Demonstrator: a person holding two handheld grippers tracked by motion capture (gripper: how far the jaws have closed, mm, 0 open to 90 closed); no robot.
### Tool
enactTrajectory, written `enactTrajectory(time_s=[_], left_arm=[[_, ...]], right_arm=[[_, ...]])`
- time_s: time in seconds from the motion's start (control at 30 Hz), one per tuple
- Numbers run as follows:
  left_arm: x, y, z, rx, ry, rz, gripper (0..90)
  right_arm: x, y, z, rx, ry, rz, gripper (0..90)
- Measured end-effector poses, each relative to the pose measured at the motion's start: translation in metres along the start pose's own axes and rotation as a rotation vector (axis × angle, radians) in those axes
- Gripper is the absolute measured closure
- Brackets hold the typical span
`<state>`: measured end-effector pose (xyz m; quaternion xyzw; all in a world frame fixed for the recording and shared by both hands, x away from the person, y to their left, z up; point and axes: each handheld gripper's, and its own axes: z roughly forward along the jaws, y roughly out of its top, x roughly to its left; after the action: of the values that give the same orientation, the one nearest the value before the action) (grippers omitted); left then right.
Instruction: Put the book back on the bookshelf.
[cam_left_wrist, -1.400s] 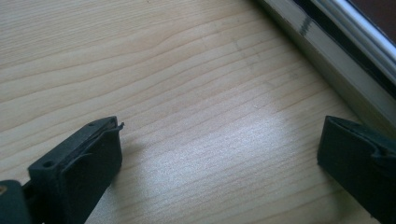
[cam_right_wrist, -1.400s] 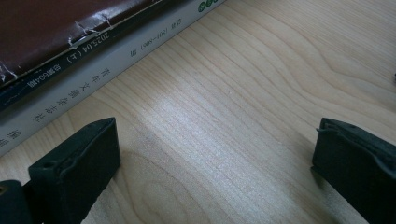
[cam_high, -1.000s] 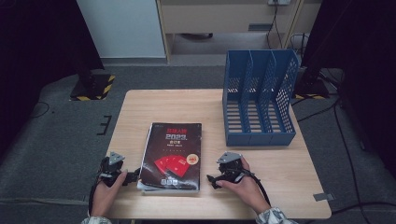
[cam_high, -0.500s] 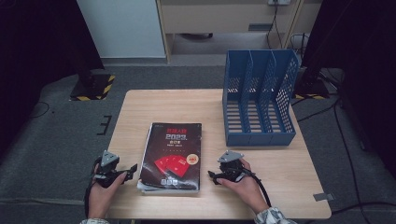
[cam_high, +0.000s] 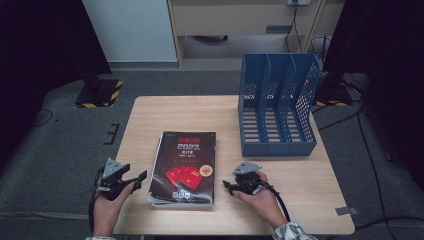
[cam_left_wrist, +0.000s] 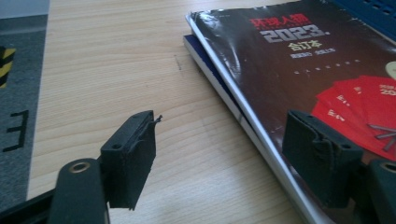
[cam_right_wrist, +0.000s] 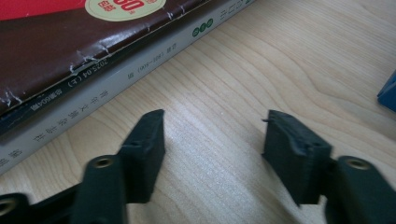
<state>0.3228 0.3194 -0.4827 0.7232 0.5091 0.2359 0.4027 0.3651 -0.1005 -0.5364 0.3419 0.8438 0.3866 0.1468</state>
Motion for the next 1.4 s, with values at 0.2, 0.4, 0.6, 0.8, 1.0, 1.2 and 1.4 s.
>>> enactTrajectory(time_s=[0.2,0.4,0.6,0.8,1.0,1.2,1.4], left_arm=[[-0.002,0.000,-0.005,-0.009,-0.028,-0.012,26.1],[-0.004,0.001,-0.005,-0.012,-0.045,-0.028,26.3],[-0.011,0.008,0.000,-0.013,-0.075,-0.026,26.3],[-0.023,0.024,0.014,0.005,-0.098,0.002,26.0],[-0.032,0.030,0.029,0.044,-0.095,0.053,26.0],[-0.034,0.022,0.033,0.057,-0.089,0.073,25.8],[-0.032,0.013,0.027,0.054,-0.083,0.038,28.2]], right_arm=[[0.000,0.004,0.000,0.017,0.001,-0.010,48.1],[0.003,0.007,-0.003,0.000,0.018,0.002,50.7],[0.002,0.015,-0.010,-0.032,0.060,0.065,51.3],[0.001,0.030,-0.018,-0.053,0.062,0.069,46.2],[-0.001,0.043,-0.015,-0.049,0.080,0.092,39.3],[0.007,0.069,-0.006,-0.032,0.083,0.066,27.9],[0.010,0.079,0.010,-0.043,0.124,0.109,27.8]])
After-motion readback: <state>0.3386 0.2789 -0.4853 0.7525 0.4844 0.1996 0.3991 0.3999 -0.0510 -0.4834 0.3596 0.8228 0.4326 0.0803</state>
